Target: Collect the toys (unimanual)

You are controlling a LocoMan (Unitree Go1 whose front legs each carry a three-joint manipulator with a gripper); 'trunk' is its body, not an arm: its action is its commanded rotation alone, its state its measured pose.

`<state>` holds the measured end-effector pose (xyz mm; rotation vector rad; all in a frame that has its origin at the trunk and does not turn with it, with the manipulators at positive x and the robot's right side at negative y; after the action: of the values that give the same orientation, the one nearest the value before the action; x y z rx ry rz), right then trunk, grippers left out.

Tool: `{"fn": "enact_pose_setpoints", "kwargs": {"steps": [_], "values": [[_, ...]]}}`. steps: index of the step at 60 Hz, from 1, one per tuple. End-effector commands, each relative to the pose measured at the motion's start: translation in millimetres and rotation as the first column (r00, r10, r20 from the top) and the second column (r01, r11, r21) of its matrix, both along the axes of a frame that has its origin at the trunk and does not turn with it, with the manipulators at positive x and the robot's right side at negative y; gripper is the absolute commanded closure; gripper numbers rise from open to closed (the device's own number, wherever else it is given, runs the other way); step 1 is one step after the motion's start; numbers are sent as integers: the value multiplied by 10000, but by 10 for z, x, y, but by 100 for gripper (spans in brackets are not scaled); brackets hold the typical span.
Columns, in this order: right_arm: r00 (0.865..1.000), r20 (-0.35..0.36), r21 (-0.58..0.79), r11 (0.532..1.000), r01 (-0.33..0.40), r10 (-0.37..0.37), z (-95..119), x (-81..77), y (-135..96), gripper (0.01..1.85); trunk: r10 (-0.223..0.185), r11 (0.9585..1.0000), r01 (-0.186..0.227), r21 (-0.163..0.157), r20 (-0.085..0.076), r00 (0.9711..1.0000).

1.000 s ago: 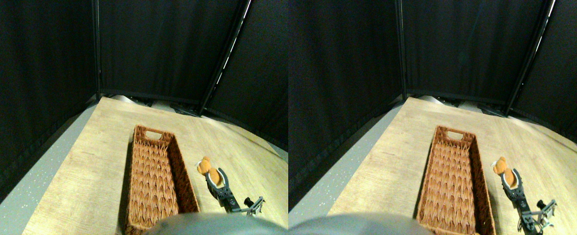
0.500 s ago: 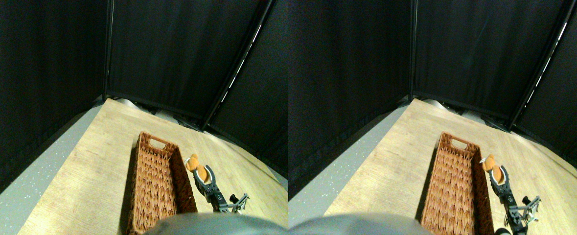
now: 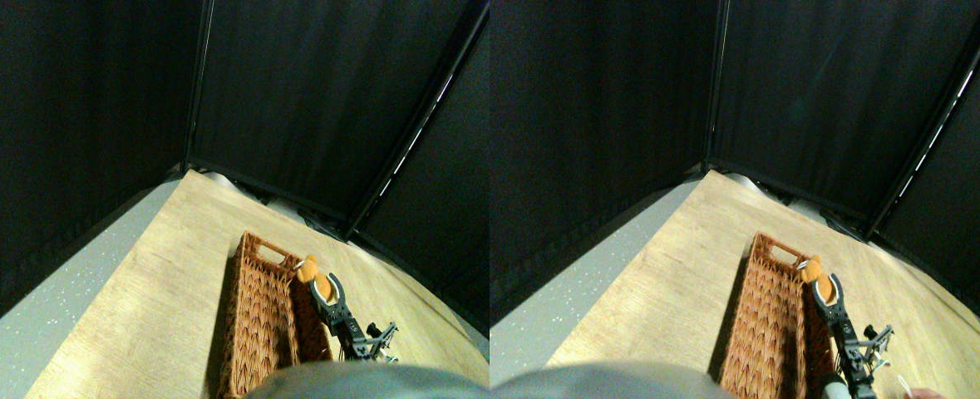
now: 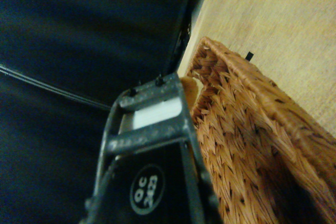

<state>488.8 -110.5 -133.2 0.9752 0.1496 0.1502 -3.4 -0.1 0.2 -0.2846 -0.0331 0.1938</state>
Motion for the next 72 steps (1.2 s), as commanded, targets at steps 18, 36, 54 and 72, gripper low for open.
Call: {"fn": "enact_pose_setpoints", "kwargs": {"steps": [18,36,54,72], "values": [[9979,-648,225,9997,-16,31,-73,16,-1,131,115,9999,-118,-59,-371,9992],[9975,-679,-324,9993,-193,170,-1,-14,-37,59,23,10000,-21,69,-343,9994],[9889,1100,-527,9930,1059,-996,5,8,-156,130,-157,9995,167,251,-385,9991],[9543,1809,-466,9671,2501,-2381,83,58,-489,180,-582,9963,610,600,-461,9972]]}}
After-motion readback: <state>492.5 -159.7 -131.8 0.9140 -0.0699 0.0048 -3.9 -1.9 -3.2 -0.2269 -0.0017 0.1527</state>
